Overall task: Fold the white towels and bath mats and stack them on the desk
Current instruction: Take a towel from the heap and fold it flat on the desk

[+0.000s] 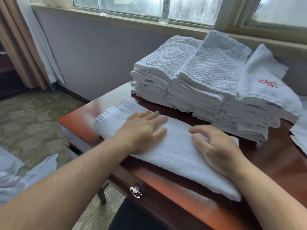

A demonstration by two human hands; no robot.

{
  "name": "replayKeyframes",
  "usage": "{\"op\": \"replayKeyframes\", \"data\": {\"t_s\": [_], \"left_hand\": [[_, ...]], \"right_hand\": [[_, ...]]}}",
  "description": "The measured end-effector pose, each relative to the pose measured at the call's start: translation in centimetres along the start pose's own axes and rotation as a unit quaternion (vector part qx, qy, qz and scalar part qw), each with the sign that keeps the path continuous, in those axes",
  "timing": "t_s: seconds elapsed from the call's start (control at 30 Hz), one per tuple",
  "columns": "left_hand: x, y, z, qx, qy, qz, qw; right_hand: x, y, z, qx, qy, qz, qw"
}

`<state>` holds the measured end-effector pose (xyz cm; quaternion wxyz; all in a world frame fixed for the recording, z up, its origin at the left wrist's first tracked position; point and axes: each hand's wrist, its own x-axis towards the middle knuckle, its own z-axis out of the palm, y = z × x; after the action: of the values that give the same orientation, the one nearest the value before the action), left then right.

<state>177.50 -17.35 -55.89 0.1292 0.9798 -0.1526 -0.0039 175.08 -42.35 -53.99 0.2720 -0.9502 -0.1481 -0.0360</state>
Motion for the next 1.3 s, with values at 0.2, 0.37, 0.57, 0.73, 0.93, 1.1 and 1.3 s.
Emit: {"op": "replayKeyframes", "data": {"t_s": [0.2, 0.37, 0.57, 0.73, 0.93, 1.1, 1.3], "left_hand": [[0.0, 0.3, -0.1, 0.026, -0.010, -0.002, 1.000], [0.0, 0.5, -0.1, 0.043, -0.018, -0.007, 0.999], [-0.1, 1.3, 0.4, 0.048, -0.017, 0.006, 0.999], [-0.6, 2.4, 0.7, 0.046, -0.027, 0.030, 0.998], [-1.9, 4.1, 0.9, 0.011, -0.041, 0.064, 0.997], [-4.1, 7.5, 0.3, -0.098, -0.005, 0.113, 0.989], [-8.4, 9.9, -1.4, -0.400, -0.010, 0.064, 0.914]], "right_hand": [[0.1, 0.4, 0.3, 0.045, 0.076, 0.027, 0.996], [-0.6, 1.5, -0.9, 0.000, 0.143, 0.258, 0.955], [-3.4, 2.3, -2.8, 0.199, 0.183, 0.291, 0.918], [-6.5, 1.6, -6.0, 0.493, 0.042, 0.357, 0.792], [-10.1, -0.8, -5.6, 0.280, 0.090, 0.217, 0.931], [-10.7, -3.2, -7.4, 0.511, 0.154, 0.086, 0.841], [-9.2, -6.6, -9.5, 0.665, 0.121, 0.120, 0.727]]}}
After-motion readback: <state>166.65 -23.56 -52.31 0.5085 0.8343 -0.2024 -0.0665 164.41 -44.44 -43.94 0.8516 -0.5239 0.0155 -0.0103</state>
